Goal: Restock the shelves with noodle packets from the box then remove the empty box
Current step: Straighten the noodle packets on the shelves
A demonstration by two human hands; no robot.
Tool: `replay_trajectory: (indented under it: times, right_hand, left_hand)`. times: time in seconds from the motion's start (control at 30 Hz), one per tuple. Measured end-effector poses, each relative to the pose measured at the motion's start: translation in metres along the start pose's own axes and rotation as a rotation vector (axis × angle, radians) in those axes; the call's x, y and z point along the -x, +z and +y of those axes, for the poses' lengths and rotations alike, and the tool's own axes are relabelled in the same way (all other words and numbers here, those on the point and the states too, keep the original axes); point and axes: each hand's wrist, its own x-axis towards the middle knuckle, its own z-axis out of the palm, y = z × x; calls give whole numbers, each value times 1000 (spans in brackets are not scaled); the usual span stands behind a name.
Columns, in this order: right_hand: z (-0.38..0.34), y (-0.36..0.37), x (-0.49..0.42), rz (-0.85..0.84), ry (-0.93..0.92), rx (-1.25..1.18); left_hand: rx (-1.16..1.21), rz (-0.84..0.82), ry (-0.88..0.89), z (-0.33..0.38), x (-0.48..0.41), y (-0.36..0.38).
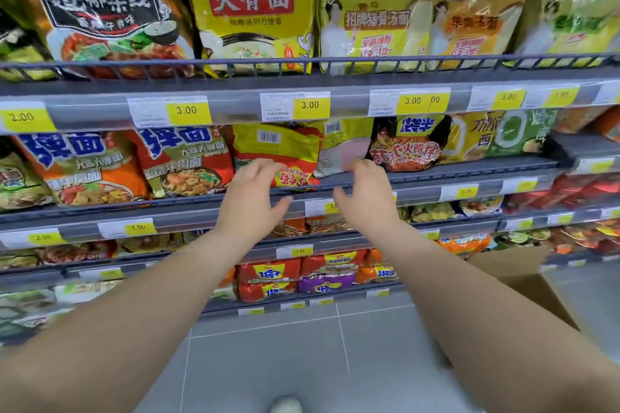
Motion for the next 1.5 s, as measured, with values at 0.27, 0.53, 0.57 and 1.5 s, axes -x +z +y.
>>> replay_trajectory:
  times: [0.27, 0.53, 0.57, 1.5]
  right_hand:
    - [27, 32, -64, 281, -212, 205]
    - [42, 74, -102, 503, -382, 461]
    - [43, 75, -105, 541, -380, 467]
    - [40, 45, -110, 597, -334, 243]
  left_hand:
    - [-110, 341, 48, -18, -41, 54]
    - [-489, 526, 129, -34, -79, 67]
    - [-534, 523, 120, -34, -82, 64]
    - [-760, 530, 236, -17, -59, 49]
